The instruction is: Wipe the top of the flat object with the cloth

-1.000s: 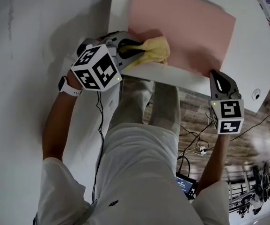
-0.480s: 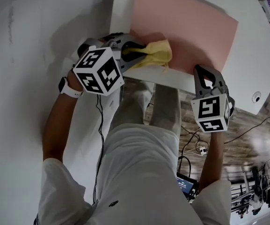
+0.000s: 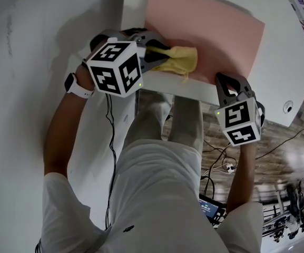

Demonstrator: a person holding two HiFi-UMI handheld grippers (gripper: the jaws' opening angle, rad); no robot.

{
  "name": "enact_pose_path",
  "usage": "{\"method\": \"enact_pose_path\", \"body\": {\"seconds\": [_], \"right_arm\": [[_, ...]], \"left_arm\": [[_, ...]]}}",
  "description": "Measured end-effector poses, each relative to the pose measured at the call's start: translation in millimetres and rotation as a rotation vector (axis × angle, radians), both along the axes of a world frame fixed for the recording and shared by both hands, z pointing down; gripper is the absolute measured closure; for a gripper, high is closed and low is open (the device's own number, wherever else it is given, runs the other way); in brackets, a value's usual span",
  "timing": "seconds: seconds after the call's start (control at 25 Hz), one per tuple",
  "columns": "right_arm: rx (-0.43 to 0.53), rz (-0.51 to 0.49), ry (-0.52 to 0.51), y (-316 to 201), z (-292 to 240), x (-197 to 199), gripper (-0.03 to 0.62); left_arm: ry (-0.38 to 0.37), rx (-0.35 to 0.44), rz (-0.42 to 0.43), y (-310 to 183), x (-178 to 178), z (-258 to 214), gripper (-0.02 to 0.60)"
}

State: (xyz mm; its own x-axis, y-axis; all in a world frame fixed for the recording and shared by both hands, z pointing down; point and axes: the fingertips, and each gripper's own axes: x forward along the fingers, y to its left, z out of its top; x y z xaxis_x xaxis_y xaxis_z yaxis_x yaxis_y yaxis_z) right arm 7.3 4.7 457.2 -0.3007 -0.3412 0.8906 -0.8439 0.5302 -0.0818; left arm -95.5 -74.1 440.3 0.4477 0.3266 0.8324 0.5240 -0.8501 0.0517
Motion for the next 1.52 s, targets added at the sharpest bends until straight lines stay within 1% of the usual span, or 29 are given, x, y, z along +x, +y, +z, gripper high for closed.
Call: {"method": "enact_pose_path", "body": {"seconds": [0.16,0.32,0.56,0.8,0.96,1.16,1.28,1.36,1.44,1.52], "right_arm": [[-0.007,0.019,-0.034,0,0,0,0.589],[-0.006,0.029,-0.045,1,-1,0,0.589],[-0.017,0.031,-0.06,0,0,-1,0.589],[-0.013,0.05,-0.08,1,-2,-1,0.589],[-0.013,0.04,-0.069,0,-1,-1,0.589],[-0.015,0.041,-0.072,1,-1,-1,0.589],[-0.017,0.043,-0.078,1,-1,-1,0.589],[-0.017,0.044,-0.074,1,-1,-1,0.589],[-0.016,0.046,-0.071,1,-1,-1,0.589],[-0.013,0.047,-0.069,1,-1,-1,0.589]], "left_arm": [[-0.015,-0.019,0.009,-7,11,1,0.488],[-0.004,-0.015,-0.005,-21,19,0,0.483],[0.02,0.044,-0.005,-47,28,0,0.485],[0.055,0.116,-0.036,-75,38,-4,0.49],[0.069,0.141,-0.053,-92,44,-5,0.495],[0.117,0.225,-0.116,-118,58,-7,0.495],[0.139,0.24,-0.161,-131,65,-9,0.497],[0.153,0.266,-0.233,-144,70,-11,0.497],[0.16,0.327,-0.318,-162,71,-14,0.506],[0.176,0.397,-0.364,-175,72,-19,0.509]]}}
